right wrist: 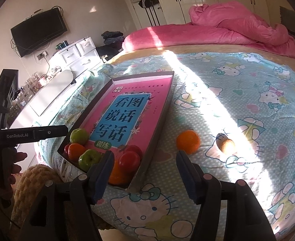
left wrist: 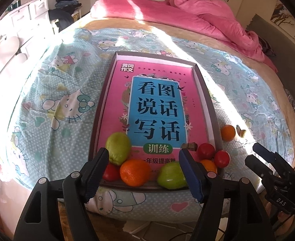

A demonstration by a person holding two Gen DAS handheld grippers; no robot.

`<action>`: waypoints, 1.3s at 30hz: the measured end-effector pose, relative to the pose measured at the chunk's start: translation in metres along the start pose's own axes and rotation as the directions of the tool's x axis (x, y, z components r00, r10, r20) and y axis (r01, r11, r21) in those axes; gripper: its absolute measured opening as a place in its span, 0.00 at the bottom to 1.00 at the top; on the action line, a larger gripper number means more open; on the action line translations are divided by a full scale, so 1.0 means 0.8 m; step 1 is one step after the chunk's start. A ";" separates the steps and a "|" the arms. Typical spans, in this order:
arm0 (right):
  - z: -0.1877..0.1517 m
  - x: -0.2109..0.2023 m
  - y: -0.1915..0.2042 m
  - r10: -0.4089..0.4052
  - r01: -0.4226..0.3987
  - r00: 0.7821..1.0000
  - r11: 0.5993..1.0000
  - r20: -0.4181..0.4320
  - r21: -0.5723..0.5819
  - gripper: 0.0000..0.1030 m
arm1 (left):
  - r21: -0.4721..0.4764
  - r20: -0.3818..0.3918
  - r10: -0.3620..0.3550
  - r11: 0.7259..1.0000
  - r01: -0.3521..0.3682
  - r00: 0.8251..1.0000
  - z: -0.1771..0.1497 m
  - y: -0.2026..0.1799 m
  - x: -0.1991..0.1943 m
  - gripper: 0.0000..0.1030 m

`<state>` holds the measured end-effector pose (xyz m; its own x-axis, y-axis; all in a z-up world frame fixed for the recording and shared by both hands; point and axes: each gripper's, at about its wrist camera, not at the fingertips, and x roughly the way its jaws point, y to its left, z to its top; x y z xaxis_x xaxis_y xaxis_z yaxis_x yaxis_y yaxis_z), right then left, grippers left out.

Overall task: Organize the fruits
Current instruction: 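Move both open tools toward the loose orange and brown fruit, then grasp the orange with the left tool while the right tool grasps the brown round fruit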

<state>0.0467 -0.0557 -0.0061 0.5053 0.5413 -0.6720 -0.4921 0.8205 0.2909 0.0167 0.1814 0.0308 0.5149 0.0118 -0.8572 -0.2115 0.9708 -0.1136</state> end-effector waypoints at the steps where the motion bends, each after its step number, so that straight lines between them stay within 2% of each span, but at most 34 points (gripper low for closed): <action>1: 0.000 -0.002 -0.003 0.000 0.000 1.000 1.000 0.005 0.005 0.62 | 0.005 0.000 -0.002 1.000 0.002 1.000 0.000 -0.003 0.000 0.72; 14: 0.005 -0.032 -0.046 -0.045 0.042 0.997 0.997 0.058 0.059 0.63 | 0.072 0.006 -0.064 0.995 0.063 0.998 0.005 -0.064 -0.007 0.72; 24: 0.011 -0.053 -0.075 -0.115 0.109 0.988 0.992 0.101 0.061 0.67 | 0.140 -0.019 -0.077 0.987 0.079 0.997 0.000 -0.110 0.000 0.72; 33: 0.011 -0.050 -0.090 -0.126 0.122 0.988 0.991 0.084 0.055 0.67 | 0.243 -0.047 -0.098 0.964 0.106 0.994 -0.003 -0.164 0.015 0.72; 39: 0.011 -0.038 -0.111 -0.125 0.124 0.992 0.991 0.027 0.041 0.67 | 0.320 -0.081 -0.110 0.938 0.130 0.991 0.001 -0.202 0.036 0.77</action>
<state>0.0812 -0.1433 -0.0057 0.5818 0.4395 -0.6844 -0.3961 0.8880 0.2335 0.0665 0.0251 0.0249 0.4659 -0.1146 -0.8774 0.1346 0.9892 -0.0578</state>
